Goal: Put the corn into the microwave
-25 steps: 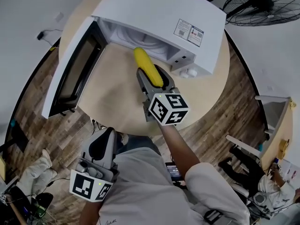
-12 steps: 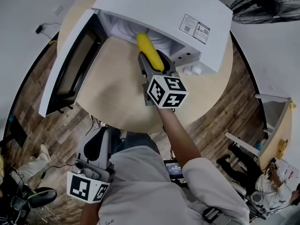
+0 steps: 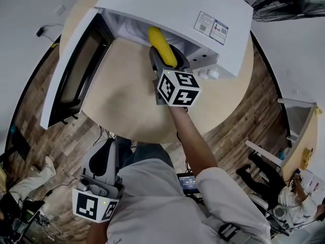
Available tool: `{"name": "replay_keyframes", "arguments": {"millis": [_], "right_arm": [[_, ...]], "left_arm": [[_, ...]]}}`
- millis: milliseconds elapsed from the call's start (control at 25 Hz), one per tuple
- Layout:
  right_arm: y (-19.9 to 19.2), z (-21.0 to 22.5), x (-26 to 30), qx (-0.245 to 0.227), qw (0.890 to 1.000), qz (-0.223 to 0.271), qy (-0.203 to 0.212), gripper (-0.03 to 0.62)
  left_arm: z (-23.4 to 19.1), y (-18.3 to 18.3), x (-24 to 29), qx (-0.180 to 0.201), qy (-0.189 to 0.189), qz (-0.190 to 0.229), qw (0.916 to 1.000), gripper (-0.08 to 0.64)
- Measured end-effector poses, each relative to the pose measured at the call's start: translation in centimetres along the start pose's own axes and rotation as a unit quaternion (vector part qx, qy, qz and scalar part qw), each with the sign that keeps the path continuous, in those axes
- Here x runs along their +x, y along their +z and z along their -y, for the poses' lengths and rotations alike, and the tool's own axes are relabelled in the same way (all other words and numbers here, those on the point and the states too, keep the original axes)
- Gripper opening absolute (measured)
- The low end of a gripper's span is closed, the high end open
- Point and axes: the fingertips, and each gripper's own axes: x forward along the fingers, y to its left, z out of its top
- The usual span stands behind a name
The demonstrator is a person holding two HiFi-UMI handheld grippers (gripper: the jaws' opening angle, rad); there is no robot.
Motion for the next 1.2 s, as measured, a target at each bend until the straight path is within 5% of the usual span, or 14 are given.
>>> {"name": "replay_keyframes", "arguments": {"millis": [1200], "right_arm": [[0.6,2.1,6.2,-0.098,0.994,-0.007,-0.048,0.261]], "left_arm": [[-1.1,-0.4,0.5,-0.006,0.009,-0.008,0.9999,-0.008]]}}
